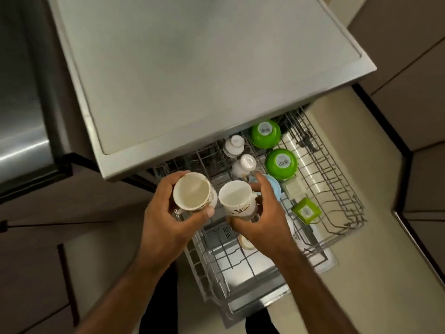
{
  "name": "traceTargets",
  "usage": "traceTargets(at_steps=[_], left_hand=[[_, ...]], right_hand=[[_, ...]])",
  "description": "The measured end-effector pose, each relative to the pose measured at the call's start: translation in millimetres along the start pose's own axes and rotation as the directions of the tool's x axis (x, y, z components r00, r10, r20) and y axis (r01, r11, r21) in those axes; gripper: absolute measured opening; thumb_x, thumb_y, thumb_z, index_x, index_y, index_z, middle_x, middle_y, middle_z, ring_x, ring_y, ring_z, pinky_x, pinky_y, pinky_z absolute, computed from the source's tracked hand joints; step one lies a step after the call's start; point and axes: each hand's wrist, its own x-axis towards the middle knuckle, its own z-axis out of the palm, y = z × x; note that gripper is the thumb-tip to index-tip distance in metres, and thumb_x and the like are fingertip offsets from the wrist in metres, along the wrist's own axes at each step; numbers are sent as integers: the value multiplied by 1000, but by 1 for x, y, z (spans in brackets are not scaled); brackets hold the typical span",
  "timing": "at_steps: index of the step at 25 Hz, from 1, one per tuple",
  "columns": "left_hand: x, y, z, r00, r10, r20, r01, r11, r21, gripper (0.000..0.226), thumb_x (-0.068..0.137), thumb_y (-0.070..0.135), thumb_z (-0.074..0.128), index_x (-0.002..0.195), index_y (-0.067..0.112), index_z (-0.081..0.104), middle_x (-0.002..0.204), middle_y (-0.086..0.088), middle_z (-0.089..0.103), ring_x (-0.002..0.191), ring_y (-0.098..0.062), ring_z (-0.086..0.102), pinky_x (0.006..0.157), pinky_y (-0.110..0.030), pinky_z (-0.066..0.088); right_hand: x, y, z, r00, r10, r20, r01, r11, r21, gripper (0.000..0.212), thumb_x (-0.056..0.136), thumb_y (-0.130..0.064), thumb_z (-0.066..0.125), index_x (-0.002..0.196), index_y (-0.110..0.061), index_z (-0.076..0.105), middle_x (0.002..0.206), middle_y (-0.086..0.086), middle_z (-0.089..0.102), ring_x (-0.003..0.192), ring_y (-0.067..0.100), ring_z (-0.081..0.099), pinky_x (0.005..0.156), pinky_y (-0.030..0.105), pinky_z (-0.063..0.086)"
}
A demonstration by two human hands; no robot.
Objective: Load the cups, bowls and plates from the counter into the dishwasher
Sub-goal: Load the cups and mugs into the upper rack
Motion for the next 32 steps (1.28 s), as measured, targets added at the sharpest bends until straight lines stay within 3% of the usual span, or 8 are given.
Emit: traceTargets(at_steps=[4, 9, 11, 14, 17, 22, 29, 32], left_hand=[[7, -37, 17, 999, -48, -7, 48, 999, -8, 63, 69, 23, 88, 125, 27, 60, 118, 15, 66, 110, -11, 66, 85, -20, 55], [25, -73, 24, 994, -97, -53, 95, 994, -47, 62, 73, 10, 91, 122, 34, 60, 116, 16, 69, 109, -8, 68, 85, -19, 55], [29, -81, 24, 992, -107, -63, 104, 994, -43, 63, 72, 13, 91, 124, 31, 60, 115, 16, 69, 108, -5, 68, 83, -17, 55], [31, -91, 22, 993, -103, -53, 102, 995, -21, 69, 71, 18, 92, 131, 26, 58, 118, 19, 65, 112, -6, 66, 85, -23, 57], [33, -97, 19, 992, -119, -51, 118, 993, -21, 72, 70, 21, 92, 132, 28, 57, 119, 22, 64, 112, -4, 65, 85, -25, 59], [36, -104, 17, 988, -142, -61, 141, 990, -22, 72, 69, 26, 91, 131, 32, 56, 119, 26, 62, 111, -2, 64, 86, -22, 58], [46, -109, 19, 984, -163, -66, 161, 986, -33, 68, 67, 32, 91, 123, 45, 54, 118, 27, 62, 112, -2, 63, 86, -19, 56], [50, -114, 22, 979, -191, -72, 188, 981, -40, 65, 69, 27, 91, 122, 41, 57, 116, 22, 65, 111, -2, 64, 85, -18, 56]], right_hand=[[24, 41, 2, 996, 34, -82, -43, 994, -103, 92, 71, -24, 89, 142, -40, 33, 120, -23, 56, 109, -7, 56, 89, 21, 54], [82, 71, 26, 994, -90, -56, 54, 884, -464, 104, 61, -40, 86, 149, -19, 36, 106, 5, 63, 97, 26, 59, 85, 40, 51], [100, 81, 38, 994, -113, -5, 89, 806, -585, 107, 60, -39, 85, 151, -13, 34, 113, 12, 65, 101, 35, 57, 89, 43, 48], [118, 93, 50, 1000, -15, 22, 27, 711, -702, 113, 64, -44, 81, 156, -15, 21, 128, 14, 61, 115, 38, 49, 99, 43, 42], [124, 103, 60, 999, 44, 13, -19, 667, -745, 116, 64, -46, 81, 156, -18, 16, 130, 15, 59, 117, 38, 47, 101, 44, 41], [133, 114, 73, 999, -24, 47, 52, 592, -804, 114, 65, -50, 81, 153, -14, 18, 127, 16, 57, 115, 36, 50, 101, 45, 43], [135, 117, 73, 997, -51, 55, 75, 660, -748, 110, 65, -45, 89, 151, -18, 26, 137, 12, 50, 120, 36, 50, 97, 48, 48], [131, 113, 67, 998, -54, 24, 55, 692, -720, 107, 64, -45, 92, 150, -21, 33, 141, 11, 45, 123, 36, 50, 94, 49, 52]])
